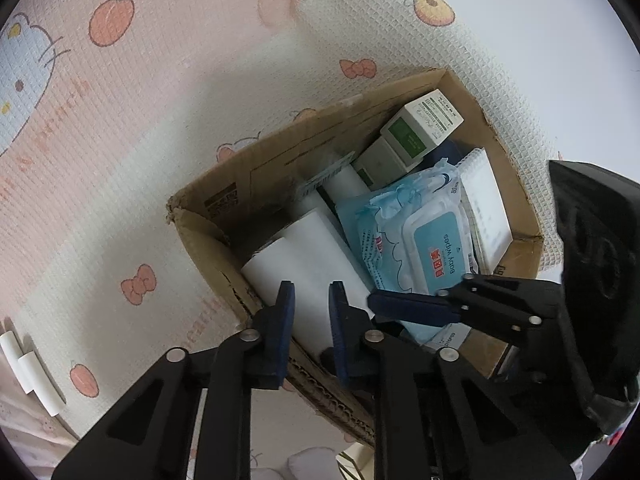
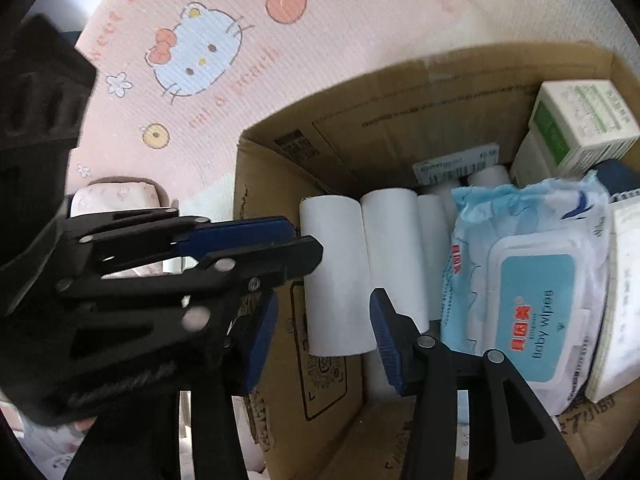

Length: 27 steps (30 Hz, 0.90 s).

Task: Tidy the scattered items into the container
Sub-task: 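Lower the tube into the box beside the paper rolls and open the left gripper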

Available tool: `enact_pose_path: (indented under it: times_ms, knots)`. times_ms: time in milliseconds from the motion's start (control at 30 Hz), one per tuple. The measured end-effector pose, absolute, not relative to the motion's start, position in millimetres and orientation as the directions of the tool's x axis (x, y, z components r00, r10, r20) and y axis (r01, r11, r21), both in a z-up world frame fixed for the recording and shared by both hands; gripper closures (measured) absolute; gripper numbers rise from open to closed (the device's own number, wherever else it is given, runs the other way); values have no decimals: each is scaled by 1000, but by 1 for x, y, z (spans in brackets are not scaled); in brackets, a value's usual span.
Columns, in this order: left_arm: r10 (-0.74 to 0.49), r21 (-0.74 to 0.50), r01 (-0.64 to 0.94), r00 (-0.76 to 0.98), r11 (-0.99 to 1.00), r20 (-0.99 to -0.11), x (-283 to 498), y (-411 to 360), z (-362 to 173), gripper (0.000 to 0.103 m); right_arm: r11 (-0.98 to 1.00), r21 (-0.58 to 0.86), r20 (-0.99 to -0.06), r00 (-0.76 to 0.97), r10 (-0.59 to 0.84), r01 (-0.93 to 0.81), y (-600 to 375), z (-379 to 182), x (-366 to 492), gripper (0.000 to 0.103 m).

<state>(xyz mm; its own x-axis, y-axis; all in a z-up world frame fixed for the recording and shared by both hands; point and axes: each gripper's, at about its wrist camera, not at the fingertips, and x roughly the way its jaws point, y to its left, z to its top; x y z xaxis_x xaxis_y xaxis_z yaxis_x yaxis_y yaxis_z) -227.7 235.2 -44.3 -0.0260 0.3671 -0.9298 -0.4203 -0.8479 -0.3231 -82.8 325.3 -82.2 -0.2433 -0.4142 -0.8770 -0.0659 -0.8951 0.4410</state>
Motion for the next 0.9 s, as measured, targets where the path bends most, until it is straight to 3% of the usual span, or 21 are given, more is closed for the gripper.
enact_pose_path:
  times_ms: [100,167,300,567,733,900]
  knots:
    - [365,-325,-423,-14,-846,-931,-229,236,-47,92,-896,439,-879,-235,-415,-58,326,-80,-77,62]
    - [359,-319,-425,-16,-847,-933,-230,236,-49,95,-888,457,-871,-228,-435,-48,324,-82,-74,79]
    - [354,-315,-424,-14,-849,-935,-235,237,-56,99,-913,406,-893,-228,-388,-38,319,-86,-76,87]
    - [348,-289,-438,-59,-851,-936,-242,232,-53,100,-923,379,-911,-200,-360,-68,314,-94,-88,87]
    - [353,-288,-450,-65,-845,-934,-242,232,-49,100,-960,273,-954,-142,-263,-57,293,-113,-95,86]
    - [362,-282,-488,-76,-826,-929,-236,234,-49,100,-929,362,-922,-176,-345,-76,299,-107,-93,87]
